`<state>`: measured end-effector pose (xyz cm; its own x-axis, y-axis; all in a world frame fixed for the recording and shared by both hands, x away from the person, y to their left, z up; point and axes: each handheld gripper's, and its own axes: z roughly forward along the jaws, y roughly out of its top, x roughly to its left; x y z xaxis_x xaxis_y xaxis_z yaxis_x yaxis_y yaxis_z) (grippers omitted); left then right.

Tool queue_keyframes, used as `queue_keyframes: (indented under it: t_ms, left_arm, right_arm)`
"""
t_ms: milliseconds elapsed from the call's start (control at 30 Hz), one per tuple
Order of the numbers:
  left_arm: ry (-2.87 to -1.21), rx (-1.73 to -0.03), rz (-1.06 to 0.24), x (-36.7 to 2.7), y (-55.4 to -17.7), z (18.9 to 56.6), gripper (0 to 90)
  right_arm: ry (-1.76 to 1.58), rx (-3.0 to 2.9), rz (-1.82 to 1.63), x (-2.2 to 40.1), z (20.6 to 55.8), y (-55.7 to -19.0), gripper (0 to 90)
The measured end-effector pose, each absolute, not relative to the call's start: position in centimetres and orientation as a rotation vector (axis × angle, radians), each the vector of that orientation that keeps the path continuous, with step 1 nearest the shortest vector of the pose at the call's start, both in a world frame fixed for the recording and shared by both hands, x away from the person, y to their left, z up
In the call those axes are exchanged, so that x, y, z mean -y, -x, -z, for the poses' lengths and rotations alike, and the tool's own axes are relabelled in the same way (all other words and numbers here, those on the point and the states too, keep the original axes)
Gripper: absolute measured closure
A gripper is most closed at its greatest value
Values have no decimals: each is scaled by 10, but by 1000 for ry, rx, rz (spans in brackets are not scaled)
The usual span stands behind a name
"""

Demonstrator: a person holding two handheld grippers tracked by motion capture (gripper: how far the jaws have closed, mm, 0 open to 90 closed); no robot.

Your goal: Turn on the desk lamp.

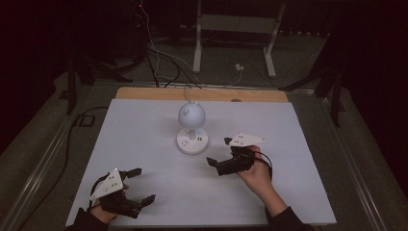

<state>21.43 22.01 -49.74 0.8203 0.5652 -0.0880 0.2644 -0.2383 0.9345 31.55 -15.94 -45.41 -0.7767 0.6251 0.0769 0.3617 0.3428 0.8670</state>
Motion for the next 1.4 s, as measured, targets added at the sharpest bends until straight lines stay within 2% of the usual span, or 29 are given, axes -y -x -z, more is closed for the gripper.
queue_keyframes:
  t_ms: [600, 1400]
  left_arm:
    - [-1828, -633, -320, -220, -214, 497, 3]
    - [-1824, -636, -316, -222, -214, 497, 3]
  right_arm:
    - [-849, -2376, -1409, 121, 453, -336, 12]
    - [-857, -2444, -1312, 85, 469, -362, 35]
